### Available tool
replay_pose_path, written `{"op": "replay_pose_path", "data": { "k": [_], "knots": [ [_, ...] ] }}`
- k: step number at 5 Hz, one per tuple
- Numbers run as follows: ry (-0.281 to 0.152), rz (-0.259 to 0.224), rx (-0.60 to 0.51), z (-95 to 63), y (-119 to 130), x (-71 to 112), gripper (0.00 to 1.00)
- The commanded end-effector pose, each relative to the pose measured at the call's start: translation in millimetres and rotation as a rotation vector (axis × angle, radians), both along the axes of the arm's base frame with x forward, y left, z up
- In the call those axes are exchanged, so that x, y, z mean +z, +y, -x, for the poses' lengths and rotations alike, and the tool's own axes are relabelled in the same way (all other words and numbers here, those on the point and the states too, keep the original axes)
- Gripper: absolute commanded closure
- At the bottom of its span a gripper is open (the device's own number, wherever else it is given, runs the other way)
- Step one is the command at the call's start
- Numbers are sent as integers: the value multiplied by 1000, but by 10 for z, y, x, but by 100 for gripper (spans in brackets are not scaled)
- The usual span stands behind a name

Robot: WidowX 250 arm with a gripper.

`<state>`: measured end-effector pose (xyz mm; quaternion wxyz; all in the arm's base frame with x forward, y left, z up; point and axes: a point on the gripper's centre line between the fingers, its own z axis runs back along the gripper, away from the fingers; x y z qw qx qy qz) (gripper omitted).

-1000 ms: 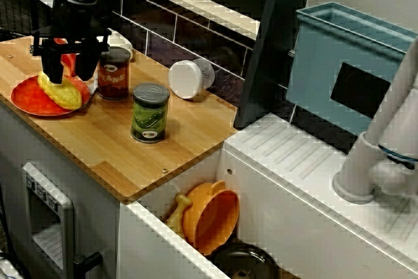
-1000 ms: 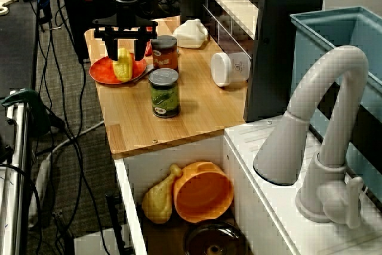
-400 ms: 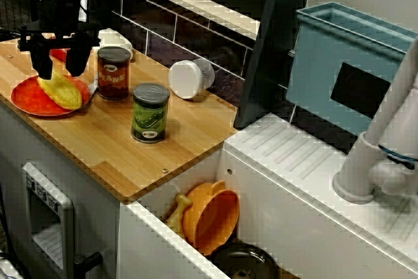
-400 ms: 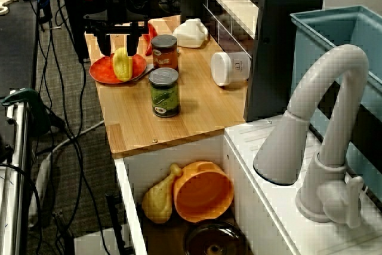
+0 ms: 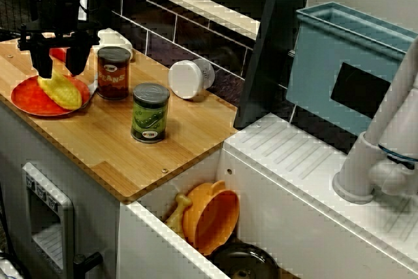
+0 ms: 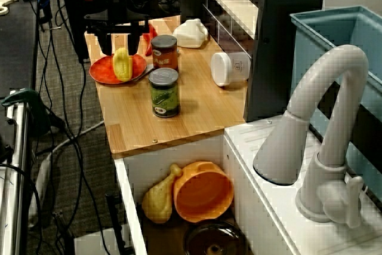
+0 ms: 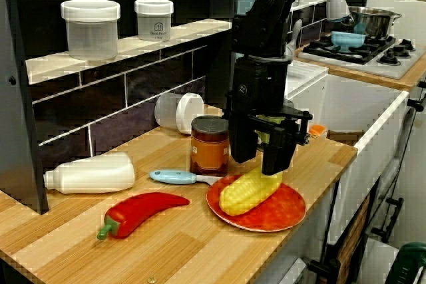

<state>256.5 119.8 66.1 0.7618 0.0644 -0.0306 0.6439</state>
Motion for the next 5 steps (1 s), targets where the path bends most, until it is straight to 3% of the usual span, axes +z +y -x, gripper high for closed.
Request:
{"op": "replay_pose_path", "data": {
  "k": [1,4,5],
  "knots": [
    [-25,-19,-3,55,1,103,0],
    [-27,-34,-15,147,29,30,0],
    [-27,-47,-11,113,40,-15,0]
  ]
}}
